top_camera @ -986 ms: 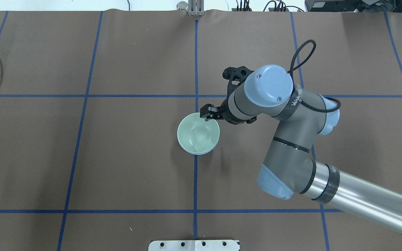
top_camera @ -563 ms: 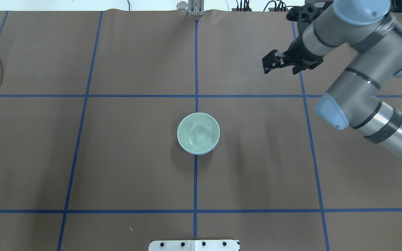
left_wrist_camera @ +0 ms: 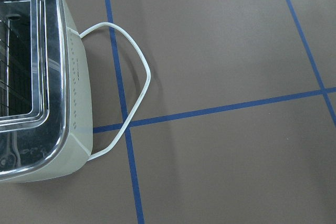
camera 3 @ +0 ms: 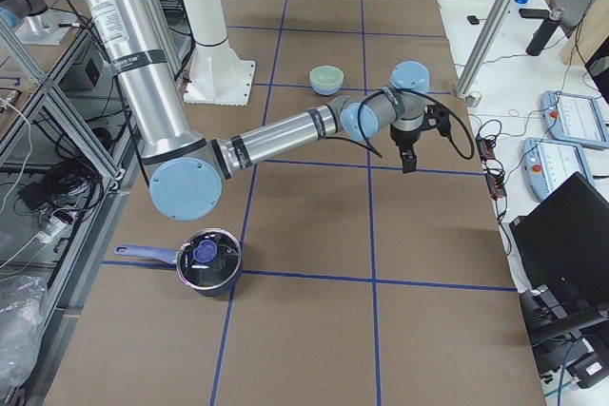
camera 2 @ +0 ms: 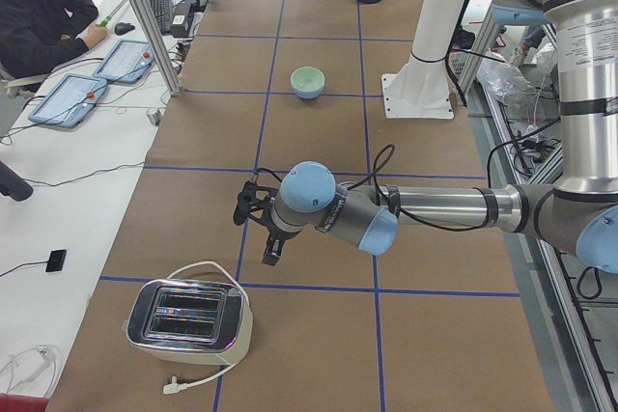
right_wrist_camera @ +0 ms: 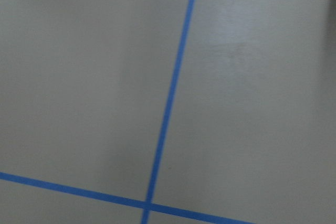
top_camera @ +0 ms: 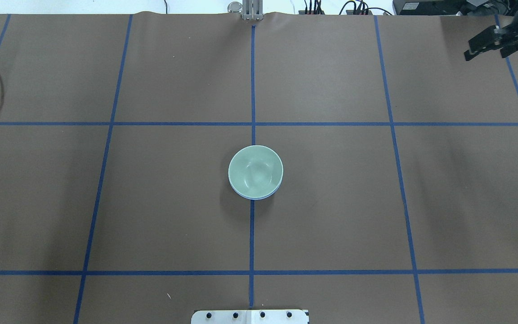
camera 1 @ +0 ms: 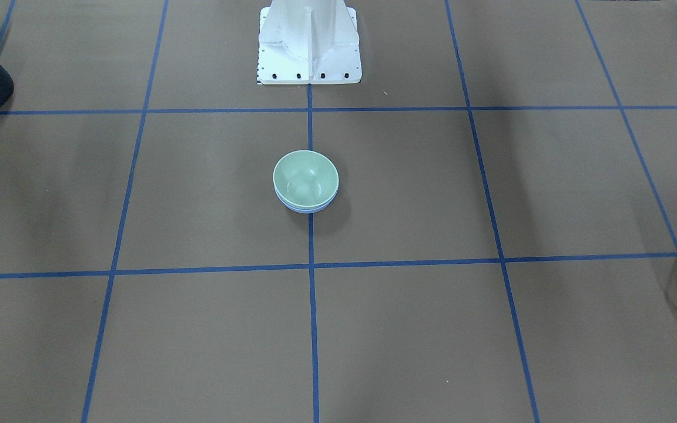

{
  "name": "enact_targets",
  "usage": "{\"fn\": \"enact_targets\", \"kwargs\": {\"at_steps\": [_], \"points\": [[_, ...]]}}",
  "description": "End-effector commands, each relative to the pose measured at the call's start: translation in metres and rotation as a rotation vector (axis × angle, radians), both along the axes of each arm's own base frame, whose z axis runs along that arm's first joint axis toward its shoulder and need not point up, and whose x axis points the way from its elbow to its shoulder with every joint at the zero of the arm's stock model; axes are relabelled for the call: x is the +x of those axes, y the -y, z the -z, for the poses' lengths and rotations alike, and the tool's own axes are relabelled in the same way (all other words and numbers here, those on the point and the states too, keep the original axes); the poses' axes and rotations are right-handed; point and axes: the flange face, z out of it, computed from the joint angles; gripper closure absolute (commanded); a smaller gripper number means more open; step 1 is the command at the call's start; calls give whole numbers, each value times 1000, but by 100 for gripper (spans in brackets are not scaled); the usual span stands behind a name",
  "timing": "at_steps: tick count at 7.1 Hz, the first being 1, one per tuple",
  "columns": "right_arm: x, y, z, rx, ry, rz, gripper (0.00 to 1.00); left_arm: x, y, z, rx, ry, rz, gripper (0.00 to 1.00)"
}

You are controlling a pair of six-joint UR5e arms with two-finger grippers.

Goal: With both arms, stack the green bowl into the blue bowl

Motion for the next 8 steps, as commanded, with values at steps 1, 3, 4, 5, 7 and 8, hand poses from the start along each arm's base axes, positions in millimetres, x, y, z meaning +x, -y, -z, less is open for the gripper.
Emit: {"fn": "enact_targets", "kwargs": {"at_steps": [1,3,4,5,7,8], "points": [[91,-9,-80,18,-4,39,0,-1,0,0,-2,0,2,3],[96,-5,-110,10,-81,50,0,-8,0,-5,-12,-2,18,3],[96,-14,-122,-7,-82,51,0,-12,-1,-6,-13,0,26,3],[98,-30,-137,-23,-82,52,0,-12,-1,-6,-12,-1,28,3],[100,-50,-152,-40,-83,52,0,-13,-1,-4,-9,-1,30,3],[100,-56,-152,-26,-79,52,0,-13,-1,-4,-9,-1,30,3]]}}
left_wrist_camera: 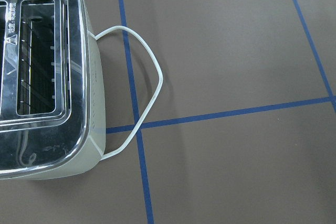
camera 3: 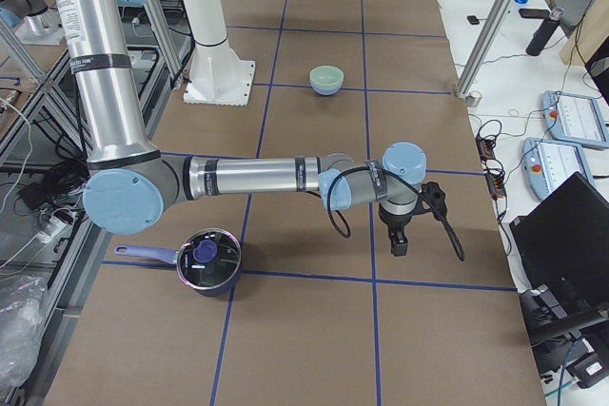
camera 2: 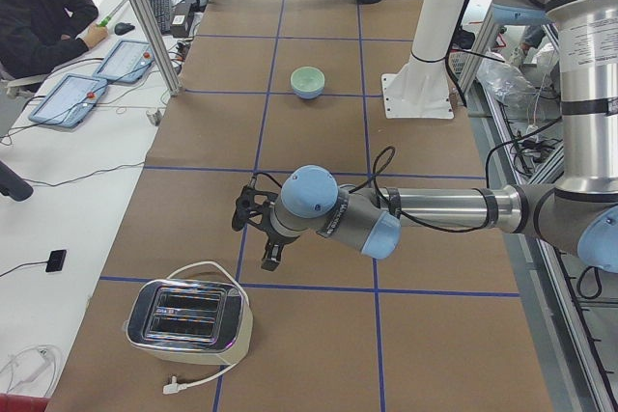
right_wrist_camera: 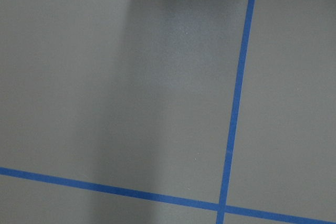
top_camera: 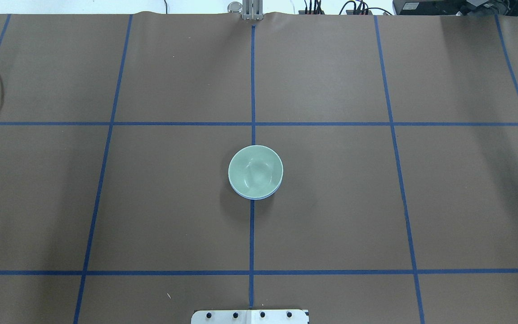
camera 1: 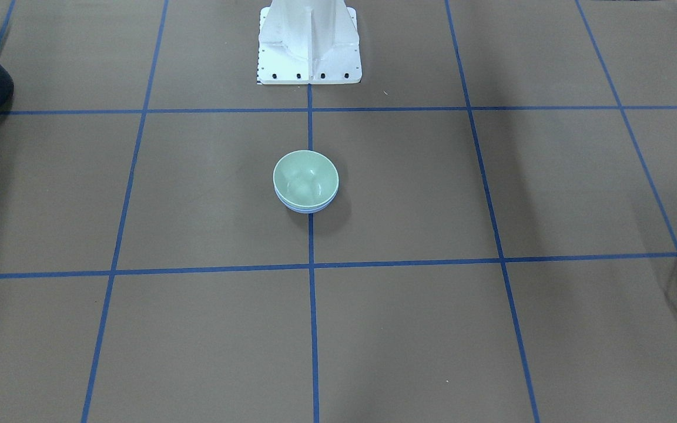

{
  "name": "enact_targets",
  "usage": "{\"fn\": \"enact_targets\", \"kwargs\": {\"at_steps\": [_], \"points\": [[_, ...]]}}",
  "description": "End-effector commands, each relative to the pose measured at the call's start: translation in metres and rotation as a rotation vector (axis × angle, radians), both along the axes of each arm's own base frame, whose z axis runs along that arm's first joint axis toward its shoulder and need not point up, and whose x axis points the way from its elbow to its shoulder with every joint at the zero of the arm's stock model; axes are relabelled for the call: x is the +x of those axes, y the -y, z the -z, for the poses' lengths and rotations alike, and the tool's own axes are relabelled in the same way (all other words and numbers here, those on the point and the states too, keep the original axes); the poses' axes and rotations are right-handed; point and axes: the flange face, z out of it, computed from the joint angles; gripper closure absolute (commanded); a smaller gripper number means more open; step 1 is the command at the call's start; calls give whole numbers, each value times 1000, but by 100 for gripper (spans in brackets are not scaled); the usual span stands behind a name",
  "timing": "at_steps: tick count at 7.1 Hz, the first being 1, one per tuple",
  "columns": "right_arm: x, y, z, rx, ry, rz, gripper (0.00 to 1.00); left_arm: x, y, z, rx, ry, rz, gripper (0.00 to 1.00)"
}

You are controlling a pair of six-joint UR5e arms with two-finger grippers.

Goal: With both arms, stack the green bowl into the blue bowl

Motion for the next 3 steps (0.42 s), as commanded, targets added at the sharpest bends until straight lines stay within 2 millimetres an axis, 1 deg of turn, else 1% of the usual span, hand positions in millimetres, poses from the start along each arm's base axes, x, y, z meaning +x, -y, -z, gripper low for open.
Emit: {"fn": "enact_targets", "kwargs": {"at_steps": [1,3], "points": [[1,-15,-1,9,5,-5,0,-2,0,1,2,0,5,3],[1,-15,2,13,5,-8,0,-4,-1,1,4,2,11,3]]}}
